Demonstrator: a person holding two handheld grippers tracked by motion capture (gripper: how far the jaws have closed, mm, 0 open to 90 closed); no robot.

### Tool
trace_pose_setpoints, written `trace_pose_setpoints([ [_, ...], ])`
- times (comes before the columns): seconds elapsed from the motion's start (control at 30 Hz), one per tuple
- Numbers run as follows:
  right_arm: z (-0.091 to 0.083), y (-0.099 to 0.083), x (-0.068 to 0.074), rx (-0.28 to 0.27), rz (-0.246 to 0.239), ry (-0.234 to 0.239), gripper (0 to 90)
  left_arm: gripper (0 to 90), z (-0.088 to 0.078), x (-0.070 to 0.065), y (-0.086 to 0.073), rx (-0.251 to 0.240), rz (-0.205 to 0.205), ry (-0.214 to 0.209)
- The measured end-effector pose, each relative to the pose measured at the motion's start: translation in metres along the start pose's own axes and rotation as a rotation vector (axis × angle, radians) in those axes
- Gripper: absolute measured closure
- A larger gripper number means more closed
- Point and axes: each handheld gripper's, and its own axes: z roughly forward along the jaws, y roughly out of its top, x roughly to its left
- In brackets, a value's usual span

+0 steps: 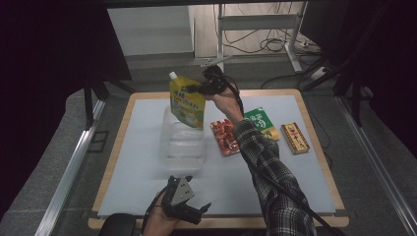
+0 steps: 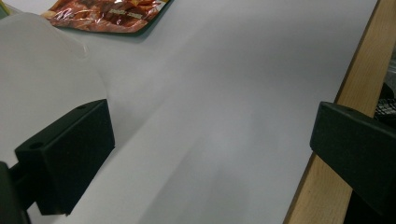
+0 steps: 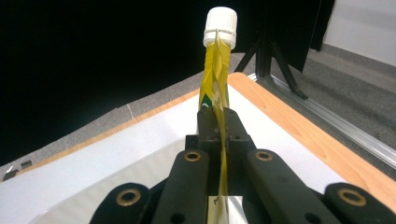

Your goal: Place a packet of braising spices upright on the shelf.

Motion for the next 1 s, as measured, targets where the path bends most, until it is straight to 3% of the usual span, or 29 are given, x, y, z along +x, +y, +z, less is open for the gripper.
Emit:
trace_pose_setpoints([
  [0.3, 0.018, -0.015, 0.0, 0.039, 0.008, 0.014, 88.3, 0.0, 0.0, 0.0, 0.0, 0.0, 0.0, 0.0],
  [0.47, 0.022, -0.022, -0.003, 0.021, 0.021, 0.021, 88.5, 0.0, 0.001, -0.001, 0.0, 0.004, 0.002, -0.003],
  [0.57, 0.025, -0.026, -0.001, 0.042, 0.006, -0.003, 88.6, 0.0, 0.002, -0.001, 0.0, 0.007, 0.008, -0.005],
  [0.77, 0.025, -0.025, 0.002, 0.044, 0.003, -0.008, 87.6, 0.0, 0.002, -0.002, 0.0, 0.01, 0.013, -0.004],
  [0.9, 0.024, -0.025, 0.005, 0.087, -0.032, -0.054, 76.1, 0.0, 0.002, -0.002, 0.0, 0.009, 0.011, -0.004],
  [1.0, 0.02, -0.026, 0.004, 0.073, -0.029, -0.066, 66.2, 0.0, 0.003, -0.002, 0.0, 0.01, 0.013, -0.005],
])
